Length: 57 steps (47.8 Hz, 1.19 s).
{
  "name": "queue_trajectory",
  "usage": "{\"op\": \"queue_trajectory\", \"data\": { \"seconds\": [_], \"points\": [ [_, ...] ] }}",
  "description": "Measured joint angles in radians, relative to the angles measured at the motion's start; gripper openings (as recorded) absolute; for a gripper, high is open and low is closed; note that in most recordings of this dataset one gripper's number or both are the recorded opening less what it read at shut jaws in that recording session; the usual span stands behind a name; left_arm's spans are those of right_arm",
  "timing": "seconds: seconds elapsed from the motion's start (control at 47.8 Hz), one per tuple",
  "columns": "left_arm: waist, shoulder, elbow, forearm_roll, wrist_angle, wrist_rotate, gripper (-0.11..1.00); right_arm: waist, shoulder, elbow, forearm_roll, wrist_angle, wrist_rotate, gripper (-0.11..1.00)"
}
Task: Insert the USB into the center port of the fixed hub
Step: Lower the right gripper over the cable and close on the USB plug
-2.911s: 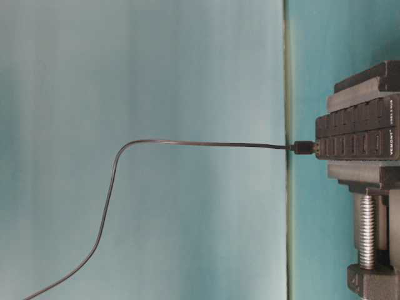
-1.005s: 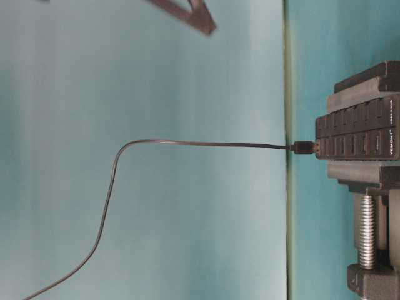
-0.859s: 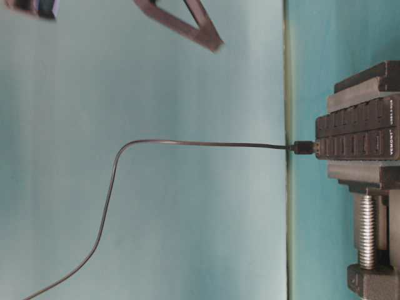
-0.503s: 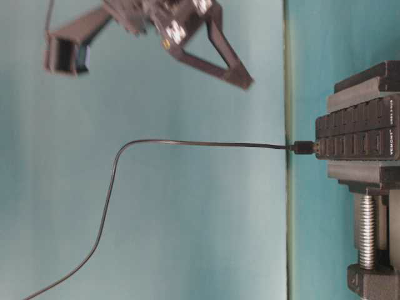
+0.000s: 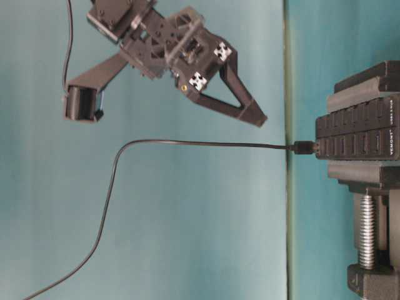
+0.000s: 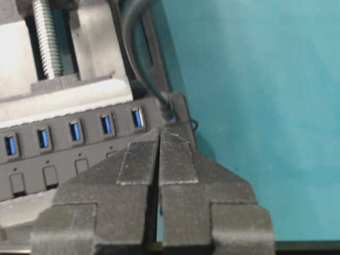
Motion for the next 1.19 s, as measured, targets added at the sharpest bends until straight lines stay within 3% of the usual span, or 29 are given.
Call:
{"op": "queue_trajectory", "data": {
  "seconds": [0.126, 0.23, 0.314, 0.503, 0.754, 1.194],
  "points": [
    [-0.002, 0.000, 0.000, 0.000, 0.000, 0.000, 0.00, 0.000, 0.017, -0.008, 0.000, 0.002, -0.015, 0.07],
    [-0.002, 0.000, 0.000, -0.002, 0.002, 0.000, 0.00, -0.002, 0.029, -0.012, 0.000, 0.005, -0.020, 0.18],
    [0.000, 0.002, 0.000, 0.000, 0.006, -0.002, 0.00, -0.002, 0.038, -0.012, 0.000, 0.003, -0.021, 0.35],
    [0.000, 0.000, -0.008, 0.000, 0.061, -0.003, 0.00, -0.002, 0.061, -0.026, 0.000, -0.005, -0.021, 0.84],
    [0.000, -0.014, -0.008, 0.000, 0.067, -0.003, 0.00, 0.000, 0.089, -0.043, 0.000, -0.008, -0.021, 0.77],
    [0.000, -0.017, -0.009, 0.000, 0.071, -0.006, 0.00, -0.006, 0.158, -0.075, -0.002, -0.043, -0.023, 0.75]
  ]
}}
